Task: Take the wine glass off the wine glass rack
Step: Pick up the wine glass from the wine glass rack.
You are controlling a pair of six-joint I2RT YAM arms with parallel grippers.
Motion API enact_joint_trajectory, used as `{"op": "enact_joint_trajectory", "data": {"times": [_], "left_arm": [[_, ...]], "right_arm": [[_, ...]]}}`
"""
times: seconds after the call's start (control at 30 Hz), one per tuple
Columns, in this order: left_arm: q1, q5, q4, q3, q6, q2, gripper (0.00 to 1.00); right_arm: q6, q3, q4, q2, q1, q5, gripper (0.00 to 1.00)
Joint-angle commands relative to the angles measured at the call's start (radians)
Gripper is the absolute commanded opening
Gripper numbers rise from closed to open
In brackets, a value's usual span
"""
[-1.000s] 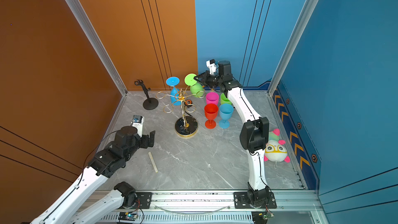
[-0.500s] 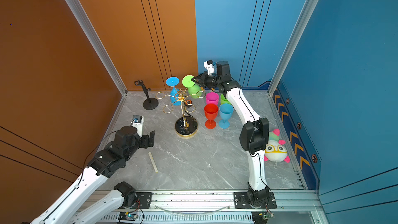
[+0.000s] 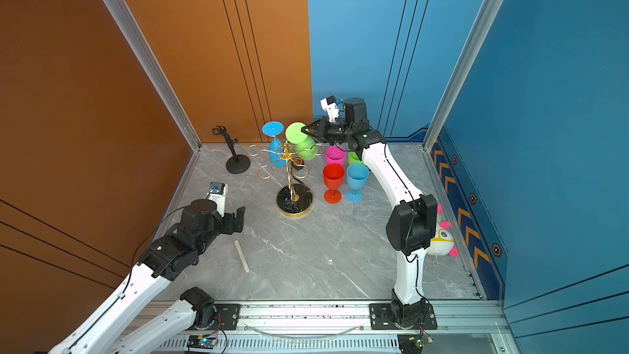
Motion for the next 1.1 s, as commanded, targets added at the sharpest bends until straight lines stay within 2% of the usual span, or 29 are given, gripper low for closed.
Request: {"op": "enact_joint_trajectory", "data": {"times": [0.0, 0.57, 0.83, 1.07], "left_arm": [[0.013, 0.017, 0.011, 0.012, -0.013, -0.009, 0.98], [0.016, 0.034, 0.014, 0.012, -0.015, -0.005, 0.98], [0.019, 0.102, 0.046, 0.0, -0.006, -0.026, 0.98], [0.02, 0.202, 0.074, -0.006, 0.002, -0.031, 0.98]], "right_arm": [[-0.033, -0.021, -0.006, -0.051, 0.0, -0.025, 0.0], [-0.08, -0.097, -0.04, -0.146, -0.06, -0.004, 0.0], [-0.166, -0.107, -0.132, -0.208, -0.109, 0.048, 0.0], [-0.25, -0.145, -0.219, -0.326, -0.161, 0.097, 0.0]]}}
